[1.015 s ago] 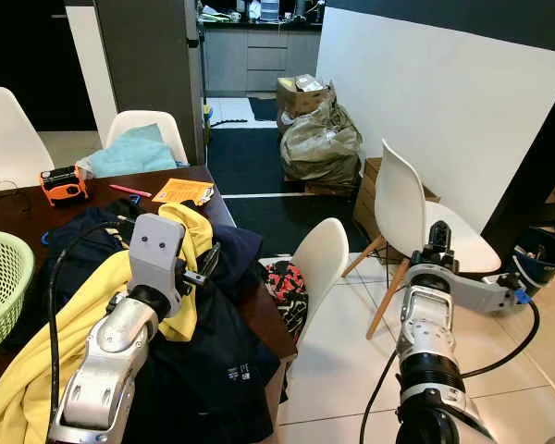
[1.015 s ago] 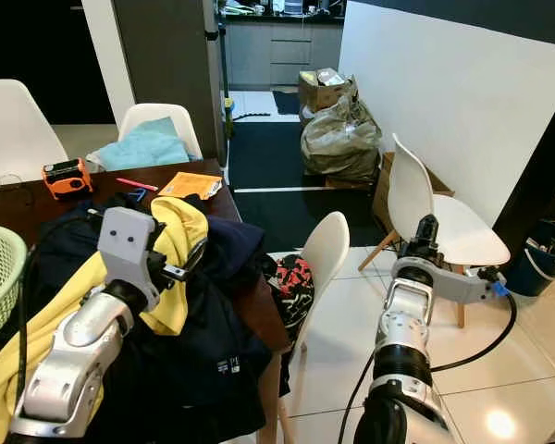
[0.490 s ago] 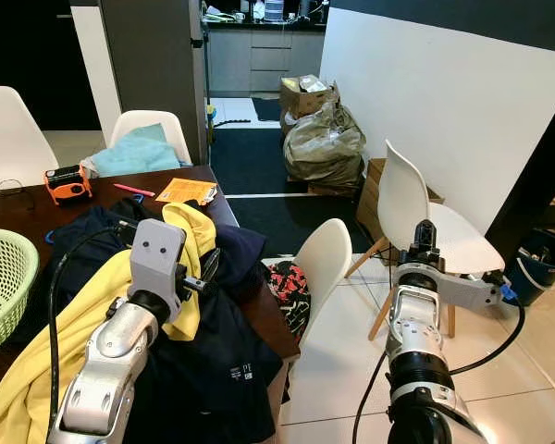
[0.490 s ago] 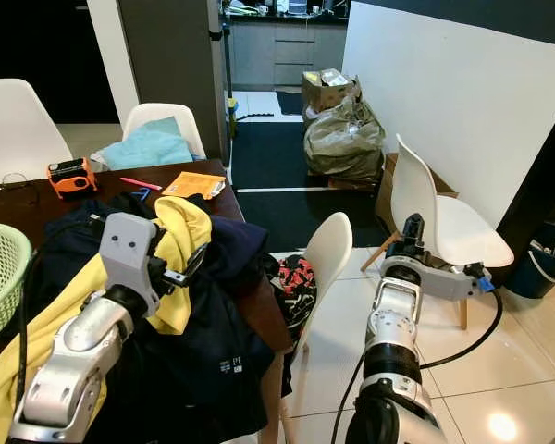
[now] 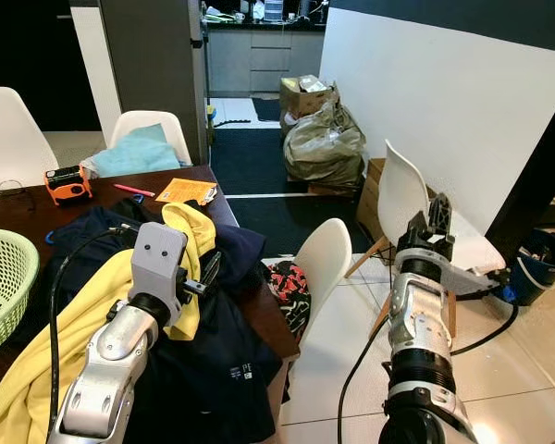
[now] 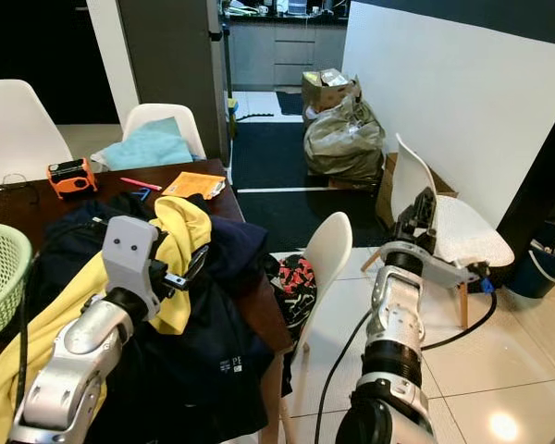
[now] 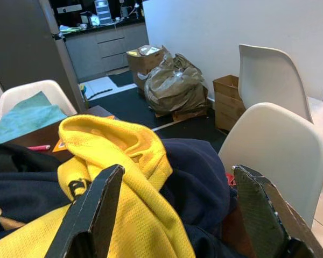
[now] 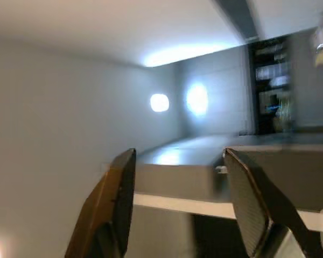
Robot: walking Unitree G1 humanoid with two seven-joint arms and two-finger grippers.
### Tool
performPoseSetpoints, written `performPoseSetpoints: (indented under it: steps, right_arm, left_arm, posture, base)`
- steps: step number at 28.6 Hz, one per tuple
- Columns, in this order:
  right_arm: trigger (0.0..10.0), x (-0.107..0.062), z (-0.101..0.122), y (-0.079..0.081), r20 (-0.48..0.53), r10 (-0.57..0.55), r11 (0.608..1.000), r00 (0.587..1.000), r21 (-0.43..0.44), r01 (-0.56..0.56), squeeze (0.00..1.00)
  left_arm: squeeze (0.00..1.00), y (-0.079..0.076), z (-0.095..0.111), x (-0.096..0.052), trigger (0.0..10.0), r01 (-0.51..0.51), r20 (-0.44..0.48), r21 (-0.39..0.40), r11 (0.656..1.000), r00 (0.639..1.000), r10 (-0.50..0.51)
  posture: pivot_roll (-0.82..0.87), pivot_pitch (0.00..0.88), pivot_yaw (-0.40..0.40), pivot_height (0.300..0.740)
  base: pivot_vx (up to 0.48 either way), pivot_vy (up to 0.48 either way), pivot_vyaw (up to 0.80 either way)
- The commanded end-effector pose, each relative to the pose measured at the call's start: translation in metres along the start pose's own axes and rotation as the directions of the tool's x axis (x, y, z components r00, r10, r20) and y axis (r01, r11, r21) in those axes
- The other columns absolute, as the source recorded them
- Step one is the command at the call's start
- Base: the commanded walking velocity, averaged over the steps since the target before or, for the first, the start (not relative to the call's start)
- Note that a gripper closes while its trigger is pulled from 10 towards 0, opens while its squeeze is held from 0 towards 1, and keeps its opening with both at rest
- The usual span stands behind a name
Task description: Hang hanger
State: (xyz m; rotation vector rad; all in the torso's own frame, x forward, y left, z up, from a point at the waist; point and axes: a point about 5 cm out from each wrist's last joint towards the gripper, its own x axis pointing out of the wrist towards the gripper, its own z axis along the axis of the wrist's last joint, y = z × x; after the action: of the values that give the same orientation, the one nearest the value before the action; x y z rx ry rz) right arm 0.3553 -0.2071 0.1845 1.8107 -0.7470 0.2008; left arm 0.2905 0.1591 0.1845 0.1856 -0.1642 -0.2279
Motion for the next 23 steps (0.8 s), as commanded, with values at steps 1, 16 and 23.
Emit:
performPoseSetpoints:
  steps: [1, 16, 23]
  right_arm:
    - [10.0, -0.004, -0.004, 0.010, -0.032, 0.106, 0.992, 0.994, 0.067, -0.104, 0.00]
    - [10.0, -0.013, -0.015, -0.034, -0.172, -0.266, 0.860, 0.948, -0.487, 0.153, 0.00]
    - [10.0, -0.012, -0.022, -0.036, -0.199, -0.280, 0.823, 0.939, -0.553, 0.128, 0.00]
  left_arm:
    - [0.00, -0.002, -0.002, -0.001, 10.0, 0.015, -0.013, 0.011, 1.000, 1.000, -0.015]
    - [0.00, -0.002, -0.004, -0.002, 10.0, 0.021, -0.026, 0.021, 1.000, 0.999, -0.020]
    - [0.00, -0.003, -0.004, 0.000, 10.0, 0.019, -0.024, 0.025, 0.999, 1.000, -0.018]
  posture:
    - [0.13, 0.000, -0.045, 0.740]
    - [0.14, 0.000, -0.044, 0.740]
    - [0.14, 0.000, -0.046, 0.740]
  base:
    - [0.000, 0.000, 0.00]
    - [0.000, 0.000, 0.00]
    - [0.000, 0.000, 0.00]
